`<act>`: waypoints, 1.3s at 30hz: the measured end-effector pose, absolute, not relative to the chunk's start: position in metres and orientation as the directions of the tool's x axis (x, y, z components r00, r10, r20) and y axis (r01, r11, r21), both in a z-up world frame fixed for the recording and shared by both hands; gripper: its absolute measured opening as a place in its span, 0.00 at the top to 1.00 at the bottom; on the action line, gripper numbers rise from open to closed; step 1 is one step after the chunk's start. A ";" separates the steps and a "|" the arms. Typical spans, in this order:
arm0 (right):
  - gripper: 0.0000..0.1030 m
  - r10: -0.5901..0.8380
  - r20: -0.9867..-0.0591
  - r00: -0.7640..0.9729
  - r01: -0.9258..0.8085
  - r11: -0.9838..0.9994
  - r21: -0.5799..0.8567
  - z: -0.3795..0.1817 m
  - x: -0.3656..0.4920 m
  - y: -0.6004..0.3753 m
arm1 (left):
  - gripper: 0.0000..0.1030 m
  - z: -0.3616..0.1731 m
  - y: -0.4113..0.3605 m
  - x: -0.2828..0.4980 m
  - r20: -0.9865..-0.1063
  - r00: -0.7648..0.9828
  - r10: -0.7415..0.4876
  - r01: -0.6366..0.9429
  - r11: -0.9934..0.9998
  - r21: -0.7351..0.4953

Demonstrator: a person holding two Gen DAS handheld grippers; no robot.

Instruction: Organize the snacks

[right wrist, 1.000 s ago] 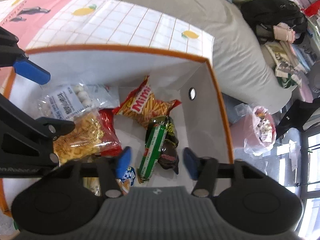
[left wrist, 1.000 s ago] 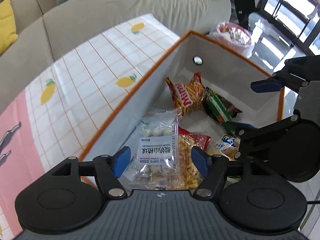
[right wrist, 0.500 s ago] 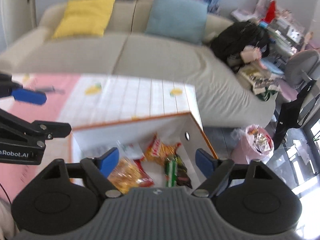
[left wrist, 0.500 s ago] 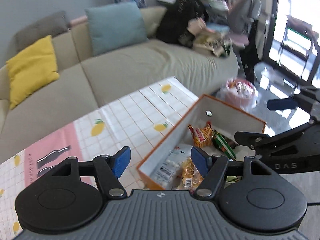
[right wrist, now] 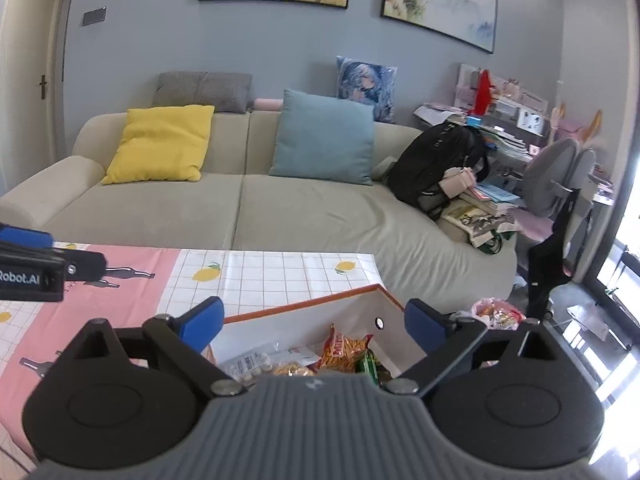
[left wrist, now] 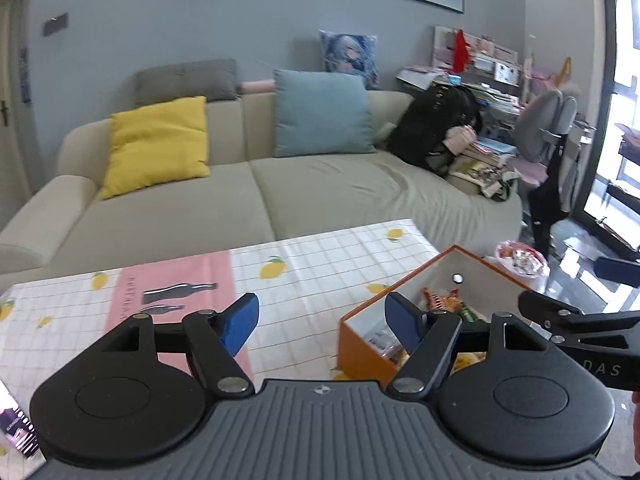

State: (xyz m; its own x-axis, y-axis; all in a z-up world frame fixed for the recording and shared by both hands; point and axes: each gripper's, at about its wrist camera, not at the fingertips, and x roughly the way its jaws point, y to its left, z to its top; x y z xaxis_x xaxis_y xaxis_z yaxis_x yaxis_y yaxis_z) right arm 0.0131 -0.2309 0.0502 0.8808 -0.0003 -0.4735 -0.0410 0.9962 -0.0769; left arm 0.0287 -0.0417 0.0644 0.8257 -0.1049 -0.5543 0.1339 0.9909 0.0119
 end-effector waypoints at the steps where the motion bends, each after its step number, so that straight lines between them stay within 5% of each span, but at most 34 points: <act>1: 0.08 -0.006 -0.475 0.880 -0.032 0.997 -0.072 0.048 0.008 -0.229 | 0.17 0.063 -0.041 0.023 -0.548 0.831 -0.094 0.125 0.992 0.020; 7: 0.08 -0.027 -0.495 0.868 0.010 0.999 -0.037 0.035 -0.013 -0.223 | 0.16 0.049 -0.035 0.002 -0.539 0.840 -0.060 0.110 0.992 0.061; 26: 0.07 -0.039 -0.630 0.776 -0.013 0.997 -0.077 -0.035 -0.013 -0.199 | 0.15 -0.024 -0.023 0.008 -0.741 0.670 -0.040 0.080 0.997 0.019; 39: 0.05 -0.015 -0.689 0.725 -0.021 0.999 -0.044 -0.046 -0.006 -0.202 | 0.15 -0.028 -0.023 0.008 -0.771 0.635 -0.046 0.087 0.996 0.012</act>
State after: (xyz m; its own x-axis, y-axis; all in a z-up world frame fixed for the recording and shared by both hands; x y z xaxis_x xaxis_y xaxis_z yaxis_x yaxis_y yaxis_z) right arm -0.0056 -0.2016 -0.0461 0.7248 -0.0154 -0.6887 -0.0209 0.9988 -0.0443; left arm 0.0082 -0.0227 -0.0282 0.6351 -0.0461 -0.7710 0.0874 0.9961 0.0125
